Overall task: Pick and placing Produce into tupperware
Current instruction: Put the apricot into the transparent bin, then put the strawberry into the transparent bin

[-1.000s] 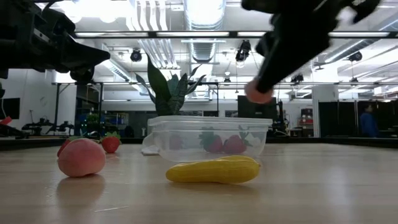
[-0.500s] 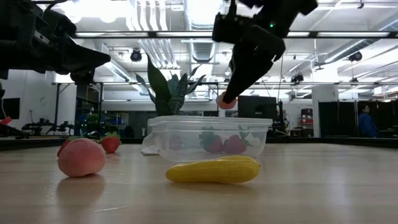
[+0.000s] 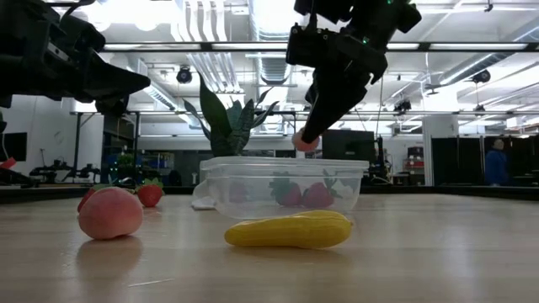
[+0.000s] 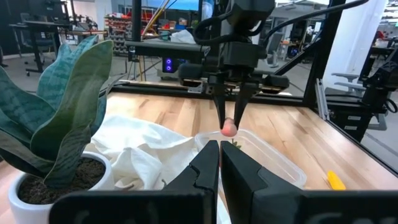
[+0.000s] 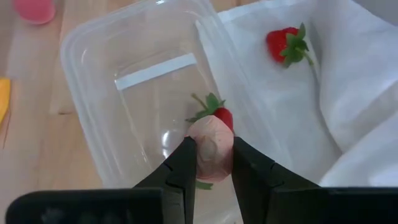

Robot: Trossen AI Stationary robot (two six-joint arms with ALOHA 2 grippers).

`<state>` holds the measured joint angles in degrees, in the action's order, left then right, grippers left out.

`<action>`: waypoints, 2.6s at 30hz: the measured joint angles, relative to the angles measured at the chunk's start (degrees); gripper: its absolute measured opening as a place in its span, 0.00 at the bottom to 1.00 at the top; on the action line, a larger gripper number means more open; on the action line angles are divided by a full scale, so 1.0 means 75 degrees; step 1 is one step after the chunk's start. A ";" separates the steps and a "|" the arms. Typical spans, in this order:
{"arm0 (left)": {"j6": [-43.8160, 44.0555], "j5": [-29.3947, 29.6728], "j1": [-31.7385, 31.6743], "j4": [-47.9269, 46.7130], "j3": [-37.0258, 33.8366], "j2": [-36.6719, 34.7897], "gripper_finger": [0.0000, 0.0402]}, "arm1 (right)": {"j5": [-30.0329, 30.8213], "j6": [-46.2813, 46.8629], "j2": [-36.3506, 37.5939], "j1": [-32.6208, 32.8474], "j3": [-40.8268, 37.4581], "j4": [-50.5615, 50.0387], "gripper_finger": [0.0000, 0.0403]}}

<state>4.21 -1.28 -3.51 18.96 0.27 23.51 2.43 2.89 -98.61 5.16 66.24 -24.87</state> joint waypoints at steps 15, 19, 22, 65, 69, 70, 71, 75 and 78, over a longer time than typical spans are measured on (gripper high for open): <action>-0.0004 0.0001 0.0000 0.0000 0.0000 -0.0003 0.00 | 0.0018 -0.0058 -0.0015 -0.0034 -0.0523 0.0763 0.18; -0.0006 0.0001 0.0000 0.0003 0.0000 -0.0003 0.00 | 0.0012 -0.0053 -0.0140 -0.0045 -0.0562 0.0826 0.18; -0.0006 -0.0001 0.0000 0.0003 0.0000 -0.0005 0.00 | 0.0000 -0.0089 -0.0313 -0.0045 -0.0560 0.0868 0.18; 0.0009 -0.0005 0.0003 -0.0015 0.0000 0.0012 0.00 | -0.0143 0.0347 -0.0023 0.0348 0.1258 -0.0861 0.47; 0.0239 -0.0014 0.0006 -0.0023 0.0000 0.0012 0.00 | -0.0189 0.0298 0.0409 0.0729 0.1720 -0.1762 0.45; 0.0297 -0.0014 0.0006 -0.0026 0.0000 0.0012 0.00 | -0.0180 0.0329 0.0526 0.0836 0.1771 -0.1940 0.45; 0.0376 -0.0017 0.0009 -0.0026 0.0000 0.0012 0.00 | -0.0170 0.0373 0.0695 0.0941 0.1789 -0.2045 0.45; 0.0393 -0.0023 0.0009 -0.0032 0.0000 0.0012 0.00 | -0.0046 0.0528 0.1496 0.1444 0.1683 -0.2208 0.44; 0.0386 -0.0023 0.0009 -0.0003 0.0000 0.0012 0.00 | 0.0467 0.0370 0.2108 0.1782 0.1456 -0.2128 0.44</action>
<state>7.11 -1.45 -3.44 18.94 0.27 23.59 5.94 5.67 -82.80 18.52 77.16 -40.83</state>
